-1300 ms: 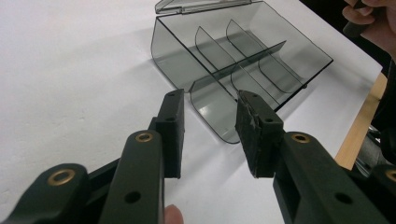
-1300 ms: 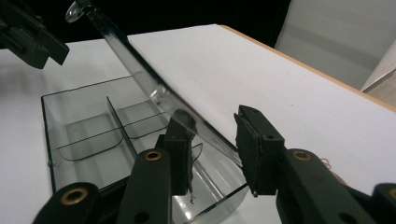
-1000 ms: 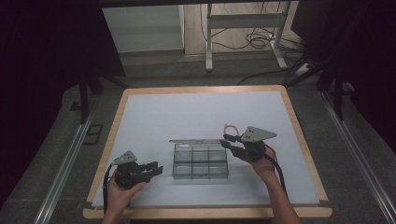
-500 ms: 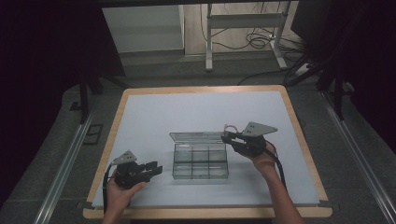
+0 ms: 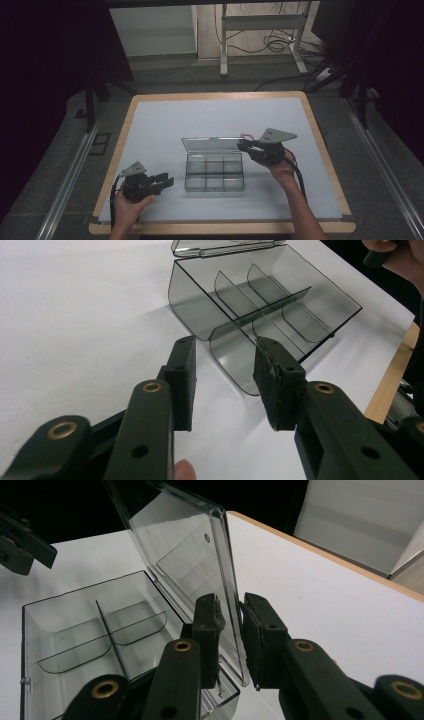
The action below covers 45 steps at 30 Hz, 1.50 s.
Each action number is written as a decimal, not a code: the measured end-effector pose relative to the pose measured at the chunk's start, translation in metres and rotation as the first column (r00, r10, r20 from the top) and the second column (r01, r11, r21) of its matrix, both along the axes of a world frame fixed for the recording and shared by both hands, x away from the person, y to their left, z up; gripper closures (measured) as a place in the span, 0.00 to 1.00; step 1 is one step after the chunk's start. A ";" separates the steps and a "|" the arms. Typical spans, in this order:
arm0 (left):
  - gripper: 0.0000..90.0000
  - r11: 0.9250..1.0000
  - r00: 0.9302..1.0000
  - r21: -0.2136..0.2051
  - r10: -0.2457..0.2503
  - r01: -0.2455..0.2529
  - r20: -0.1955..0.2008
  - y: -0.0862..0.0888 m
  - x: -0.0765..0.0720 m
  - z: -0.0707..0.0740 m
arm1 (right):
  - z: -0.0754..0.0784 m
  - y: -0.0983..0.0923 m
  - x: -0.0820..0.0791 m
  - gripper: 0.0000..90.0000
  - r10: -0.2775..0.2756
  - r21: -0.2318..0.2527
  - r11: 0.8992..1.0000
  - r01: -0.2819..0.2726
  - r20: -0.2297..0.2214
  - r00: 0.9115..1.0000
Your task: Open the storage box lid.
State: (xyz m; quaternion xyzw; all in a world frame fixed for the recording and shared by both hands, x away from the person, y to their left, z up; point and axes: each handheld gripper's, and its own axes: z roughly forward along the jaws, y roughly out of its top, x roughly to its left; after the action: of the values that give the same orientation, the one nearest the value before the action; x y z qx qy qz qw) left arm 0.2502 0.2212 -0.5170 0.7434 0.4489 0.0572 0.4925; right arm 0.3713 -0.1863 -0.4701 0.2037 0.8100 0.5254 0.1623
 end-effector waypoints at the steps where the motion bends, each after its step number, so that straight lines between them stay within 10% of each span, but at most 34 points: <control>1: 0.69 1.000 1.000 0.000 0.000 0.000 0.000 0.000 0.000 0.000 | 0.000 0.000 0.000 0.83 -0.001 -0.001 1.000 0.001 0.003 1.000; 45: 0.67 1.000 1.000 -0.002 0.009 -0.009 -0.009 0.000 0.001 -0.004 | 0.001 0.002 0.010 0.86 -0.036 0.006 0.999 0.036 -0.011 0.999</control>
State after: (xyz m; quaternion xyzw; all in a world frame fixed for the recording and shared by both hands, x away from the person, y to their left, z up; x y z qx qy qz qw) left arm 0.2515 0.2213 -0.5212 0.7412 0.4547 0.0557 0.4907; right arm 0.3810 -0.1841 -0.4692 0.2216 0.8055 0.5237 0.1667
